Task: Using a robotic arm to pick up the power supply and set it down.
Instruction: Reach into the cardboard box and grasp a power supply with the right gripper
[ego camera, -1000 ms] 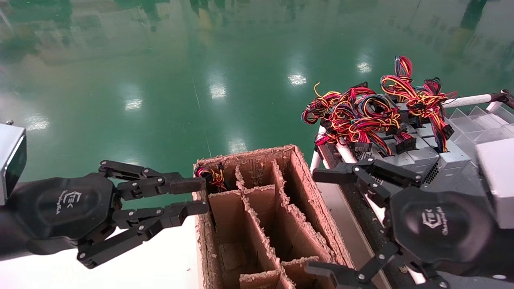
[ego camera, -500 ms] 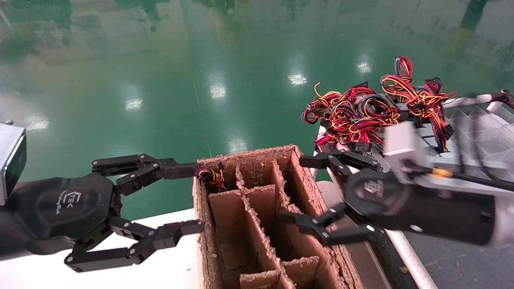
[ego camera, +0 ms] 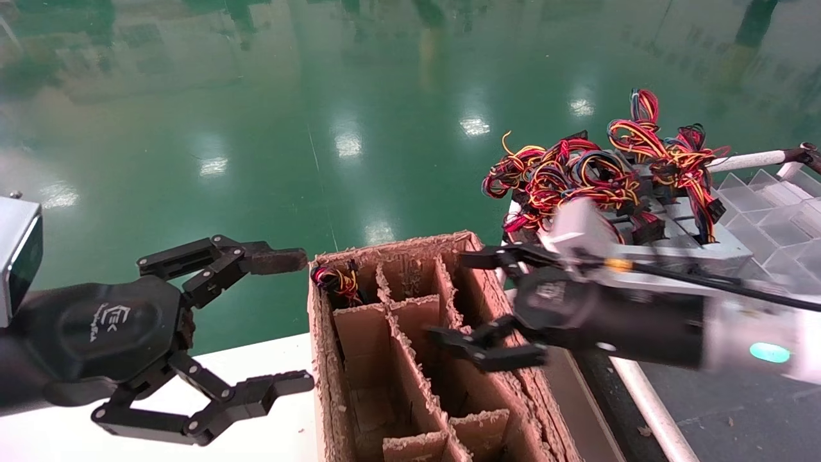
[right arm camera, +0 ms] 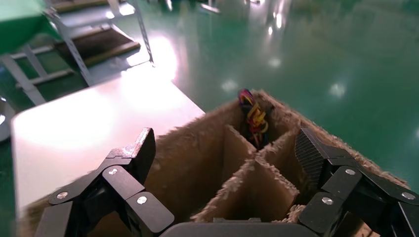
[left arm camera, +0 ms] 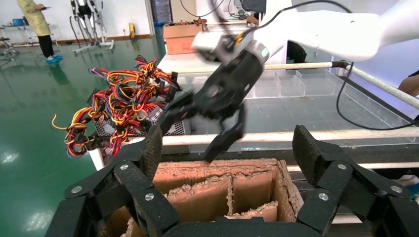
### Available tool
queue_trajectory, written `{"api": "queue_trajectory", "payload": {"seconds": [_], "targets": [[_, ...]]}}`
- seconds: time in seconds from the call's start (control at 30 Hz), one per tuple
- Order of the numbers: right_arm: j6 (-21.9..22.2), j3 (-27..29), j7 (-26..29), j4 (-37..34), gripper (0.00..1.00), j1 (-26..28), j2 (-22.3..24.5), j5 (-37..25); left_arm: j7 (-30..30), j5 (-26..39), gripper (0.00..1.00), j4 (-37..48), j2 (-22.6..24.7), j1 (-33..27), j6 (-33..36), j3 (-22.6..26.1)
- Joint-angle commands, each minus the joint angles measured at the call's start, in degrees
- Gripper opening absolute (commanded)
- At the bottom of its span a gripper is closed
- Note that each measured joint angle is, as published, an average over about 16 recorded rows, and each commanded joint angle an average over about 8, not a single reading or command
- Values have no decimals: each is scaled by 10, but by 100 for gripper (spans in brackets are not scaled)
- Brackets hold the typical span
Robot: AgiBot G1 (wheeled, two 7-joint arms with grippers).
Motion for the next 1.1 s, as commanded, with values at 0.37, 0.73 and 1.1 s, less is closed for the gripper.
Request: {"api": "queue_trajectory", "payload": {"seconds": [0.37,0.73,1.1], "targets": [[75,-84,40,-138,100,79,-161,-130,0,0,100,0,0,0,0,0],[147,-90,20,-254,42,90,-262,-141,0,0,100,0,0,0,0,0],[178,-105,5,-294,0,88,-283,-102,0,0,100,0,0,0,0,0]]}}
